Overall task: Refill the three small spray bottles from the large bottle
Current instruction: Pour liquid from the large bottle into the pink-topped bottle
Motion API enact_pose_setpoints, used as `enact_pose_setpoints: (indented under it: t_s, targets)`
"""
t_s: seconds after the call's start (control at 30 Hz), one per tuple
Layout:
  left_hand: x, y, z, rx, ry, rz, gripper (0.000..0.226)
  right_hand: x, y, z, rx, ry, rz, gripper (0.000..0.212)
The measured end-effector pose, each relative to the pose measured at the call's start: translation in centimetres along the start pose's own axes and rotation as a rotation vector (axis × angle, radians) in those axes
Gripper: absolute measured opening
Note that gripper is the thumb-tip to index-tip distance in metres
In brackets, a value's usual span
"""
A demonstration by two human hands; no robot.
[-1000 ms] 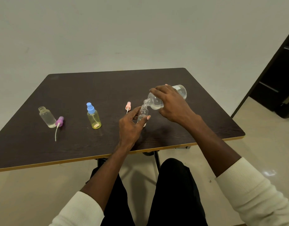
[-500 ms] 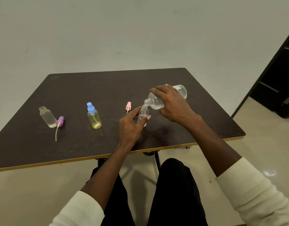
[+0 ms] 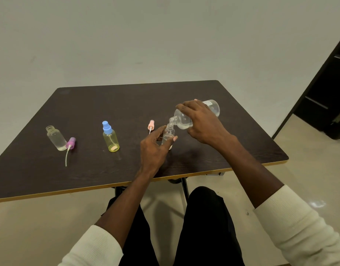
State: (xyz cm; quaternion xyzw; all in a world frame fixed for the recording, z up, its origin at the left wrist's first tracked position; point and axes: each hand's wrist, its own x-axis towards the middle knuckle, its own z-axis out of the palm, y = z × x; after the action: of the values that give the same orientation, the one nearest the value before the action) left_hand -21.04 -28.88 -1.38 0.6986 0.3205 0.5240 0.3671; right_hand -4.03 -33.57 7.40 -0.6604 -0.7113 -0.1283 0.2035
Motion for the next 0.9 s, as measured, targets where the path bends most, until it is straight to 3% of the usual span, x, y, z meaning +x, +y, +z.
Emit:
enact_pose_setpoints:
  t_s: [0.9]
  targets:
    - [-0.05,0.17,-0.07,0.069,0.006,-0.008,0.039,-0.01,0.09,0.20,-0.006,-0.013,0.011,0.072]
